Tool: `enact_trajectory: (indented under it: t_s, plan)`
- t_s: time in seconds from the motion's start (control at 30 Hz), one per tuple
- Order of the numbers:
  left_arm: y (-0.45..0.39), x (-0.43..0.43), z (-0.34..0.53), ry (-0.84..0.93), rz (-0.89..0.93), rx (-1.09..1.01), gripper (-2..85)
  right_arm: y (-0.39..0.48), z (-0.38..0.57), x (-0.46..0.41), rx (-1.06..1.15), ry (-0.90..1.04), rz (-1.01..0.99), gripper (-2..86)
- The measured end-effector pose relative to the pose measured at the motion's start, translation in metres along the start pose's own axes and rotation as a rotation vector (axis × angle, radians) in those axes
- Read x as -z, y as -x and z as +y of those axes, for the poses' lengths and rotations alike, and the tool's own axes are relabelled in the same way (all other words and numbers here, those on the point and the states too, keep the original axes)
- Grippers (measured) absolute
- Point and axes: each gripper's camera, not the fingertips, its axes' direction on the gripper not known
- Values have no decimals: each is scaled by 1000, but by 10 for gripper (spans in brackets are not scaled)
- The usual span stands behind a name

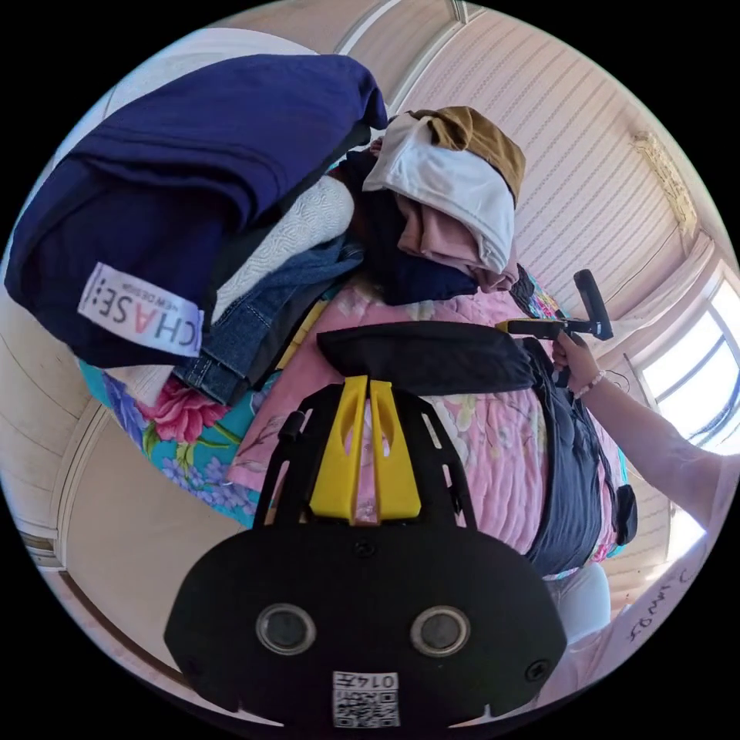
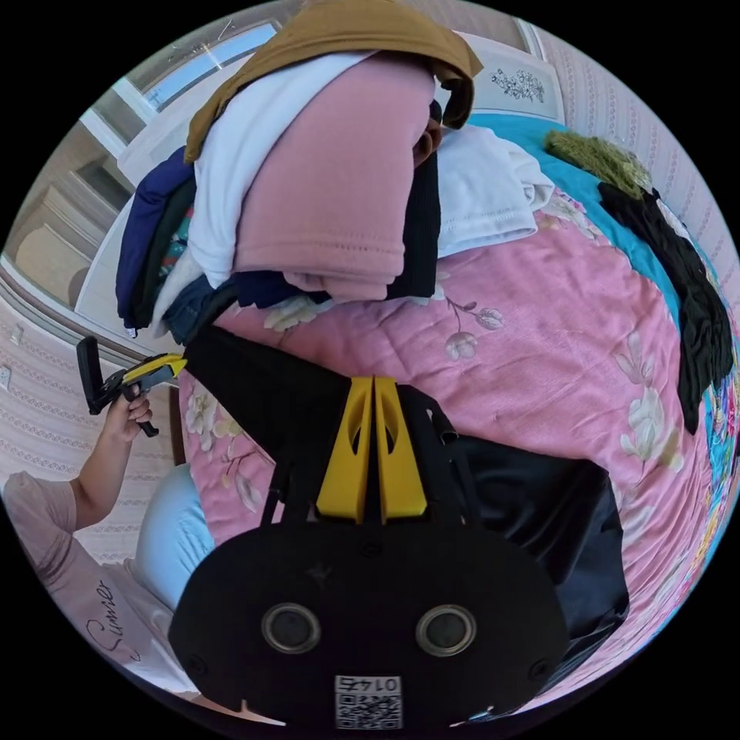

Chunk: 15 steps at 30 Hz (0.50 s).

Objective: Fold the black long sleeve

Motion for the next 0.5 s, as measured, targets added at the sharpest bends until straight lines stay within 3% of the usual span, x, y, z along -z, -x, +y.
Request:
enact_trajectory:
  t_s: [0.17, 0.27, 0.4, 0.5]
  plan:
    - [-13, -29, 1, 104, -80, 2, -1, -10, -31, 8, -34, 37, -8, 18]
    - [-26, -31, -2, 70, -105, 16, 24, -15, -39, 40, -47, 6, -2, 70]
    - [-60, -14, -1, 48, -166, -64, 38, -24, 5, 158, -62, -211, -42, 85]
    - [-101, -14, 9, 105, -81, -185, 33, -25, 93, 238, -128, -282, 6, 82]
